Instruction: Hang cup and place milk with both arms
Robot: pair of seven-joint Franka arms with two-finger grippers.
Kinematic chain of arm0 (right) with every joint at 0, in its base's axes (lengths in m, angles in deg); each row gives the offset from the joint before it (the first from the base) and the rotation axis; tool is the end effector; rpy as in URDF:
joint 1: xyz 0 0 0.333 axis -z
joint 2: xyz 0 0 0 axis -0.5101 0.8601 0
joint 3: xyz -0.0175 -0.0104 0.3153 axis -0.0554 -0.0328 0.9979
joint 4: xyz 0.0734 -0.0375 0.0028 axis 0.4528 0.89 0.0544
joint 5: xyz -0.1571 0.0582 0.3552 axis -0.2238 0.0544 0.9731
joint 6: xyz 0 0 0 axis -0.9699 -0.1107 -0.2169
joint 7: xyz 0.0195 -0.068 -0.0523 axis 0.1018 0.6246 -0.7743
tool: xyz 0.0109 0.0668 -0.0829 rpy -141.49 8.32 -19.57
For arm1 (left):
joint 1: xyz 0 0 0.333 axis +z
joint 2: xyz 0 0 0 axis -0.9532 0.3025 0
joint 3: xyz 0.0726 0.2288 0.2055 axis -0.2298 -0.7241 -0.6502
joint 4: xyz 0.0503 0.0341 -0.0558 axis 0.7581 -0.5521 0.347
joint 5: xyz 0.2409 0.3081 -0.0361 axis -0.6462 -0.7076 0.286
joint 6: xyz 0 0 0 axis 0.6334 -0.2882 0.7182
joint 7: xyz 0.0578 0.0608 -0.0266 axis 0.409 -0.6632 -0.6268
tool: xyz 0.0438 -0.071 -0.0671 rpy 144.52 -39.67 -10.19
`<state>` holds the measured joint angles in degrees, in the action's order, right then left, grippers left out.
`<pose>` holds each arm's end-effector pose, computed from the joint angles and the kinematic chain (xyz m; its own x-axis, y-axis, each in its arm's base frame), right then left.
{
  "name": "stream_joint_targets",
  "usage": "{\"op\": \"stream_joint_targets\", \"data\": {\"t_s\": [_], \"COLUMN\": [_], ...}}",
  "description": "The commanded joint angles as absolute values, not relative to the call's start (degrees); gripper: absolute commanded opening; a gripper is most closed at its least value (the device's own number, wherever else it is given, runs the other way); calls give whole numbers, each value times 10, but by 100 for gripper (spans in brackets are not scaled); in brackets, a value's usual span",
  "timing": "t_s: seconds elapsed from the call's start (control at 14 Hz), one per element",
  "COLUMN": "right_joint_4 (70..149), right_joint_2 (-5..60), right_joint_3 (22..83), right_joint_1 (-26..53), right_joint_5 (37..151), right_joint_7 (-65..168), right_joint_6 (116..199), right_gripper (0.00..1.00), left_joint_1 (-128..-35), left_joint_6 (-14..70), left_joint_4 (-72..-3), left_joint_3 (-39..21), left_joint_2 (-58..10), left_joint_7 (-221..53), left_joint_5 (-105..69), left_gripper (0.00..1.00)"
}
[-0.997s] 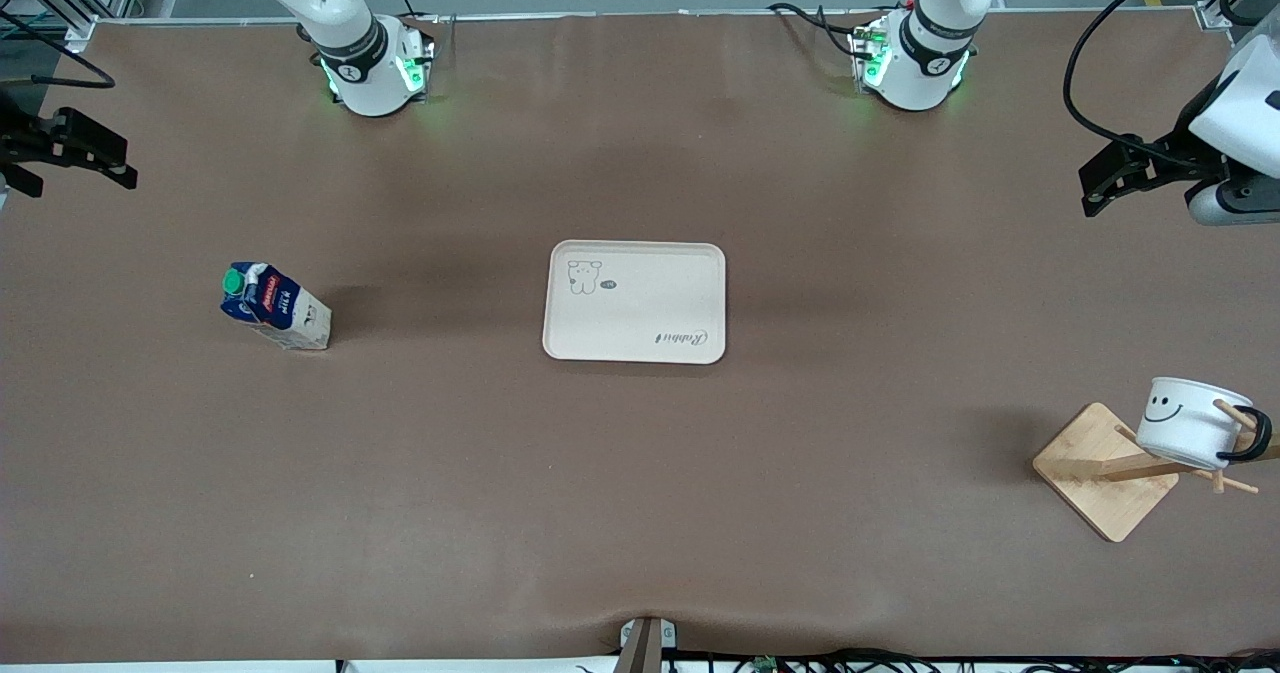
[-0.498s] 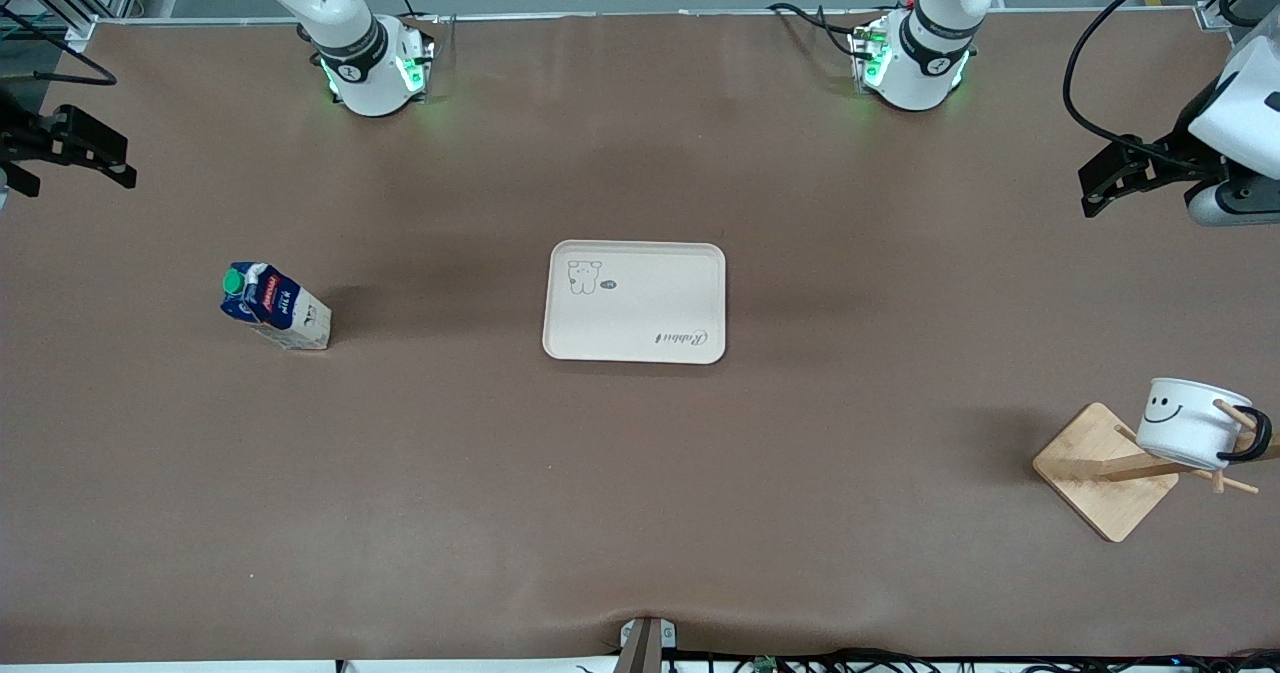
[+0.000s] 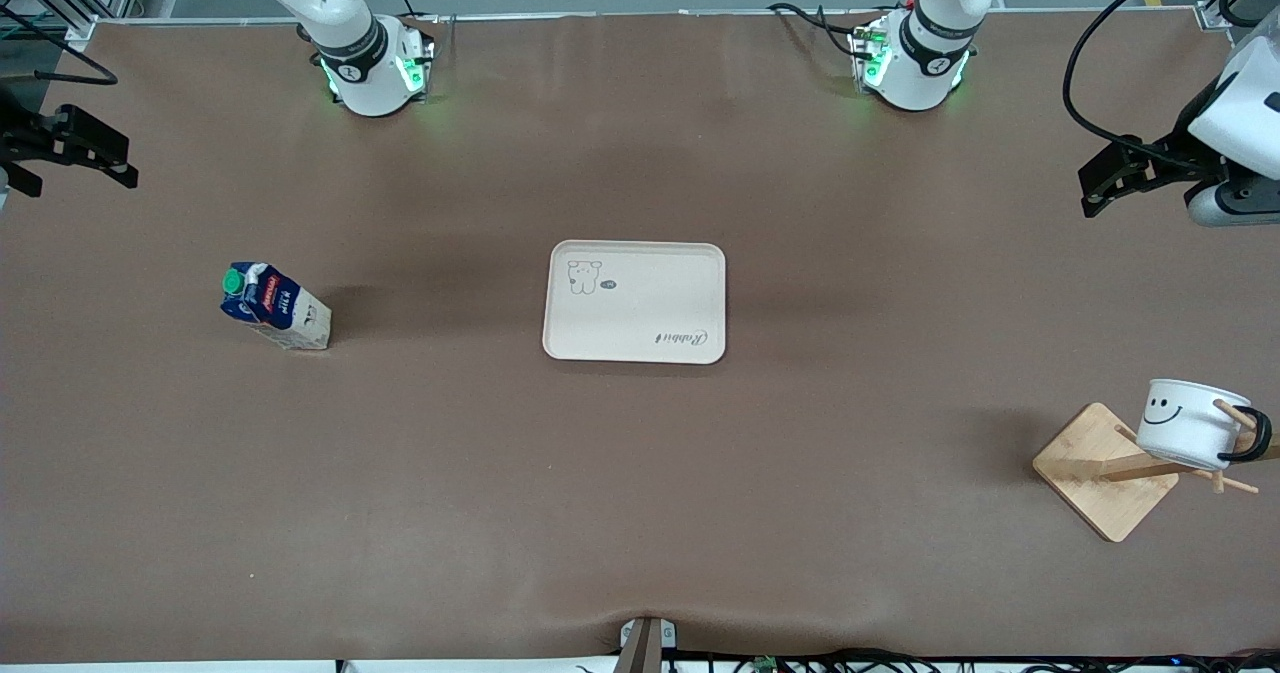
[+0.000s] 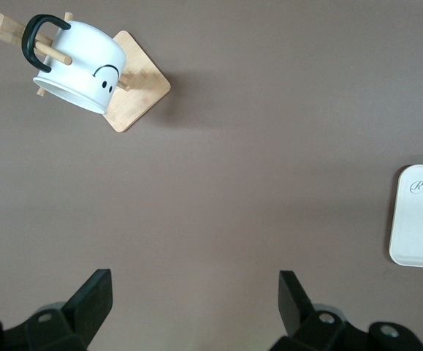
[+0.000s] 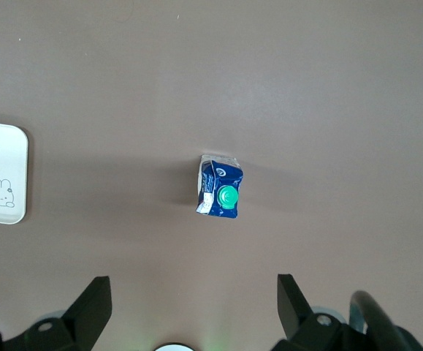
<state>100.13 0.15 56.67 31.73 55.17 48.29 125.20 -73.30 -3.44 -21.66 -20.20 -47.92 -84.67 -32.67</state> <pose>0.5221 -0.0224 0.6543 0.9931 0.1079 -0.0465 0.1088 -0.9939 0.0184 0.5506 -0.0643 0.6574 0.9998 -0.0107 0.0157 -0.0093 -0.9960 -0.0884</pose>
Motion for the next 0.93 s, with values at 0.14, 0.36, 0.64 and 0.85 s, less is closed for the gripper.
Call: {"op": "stream_joint_targets", "data": {"t_s": [0.14,0.36,0.64,0.85], "right_joint_4": [1004,1003,1003,1003], "right_joint_2": [-4,-5,-4,-4], "right_joint_3": [544,544,544,540], "right_joint_1": [310,309,304,308], "right_joint_5": [578,578,571,568], "right_joint_7": [491,497,544,544], "right_joint_6": [1243,1243,1246,1246], "right_gripper": [100,100,100,100], "left_joint_1": [-734,-734,-734,-734], "left_joint_6": [-41,-41,-41,-41], "left_joint_4": [-201,-201,-201,-201], "left_joint_3": [-203,-203,-203,-203], "left_joint_2": [-472,-472,-472,-472], "left_joint_7": [-836,-836,-836,-838], "left_joint_5": [-335,-335,-335,-335], "left_gripper": [100,100,100,100]}}
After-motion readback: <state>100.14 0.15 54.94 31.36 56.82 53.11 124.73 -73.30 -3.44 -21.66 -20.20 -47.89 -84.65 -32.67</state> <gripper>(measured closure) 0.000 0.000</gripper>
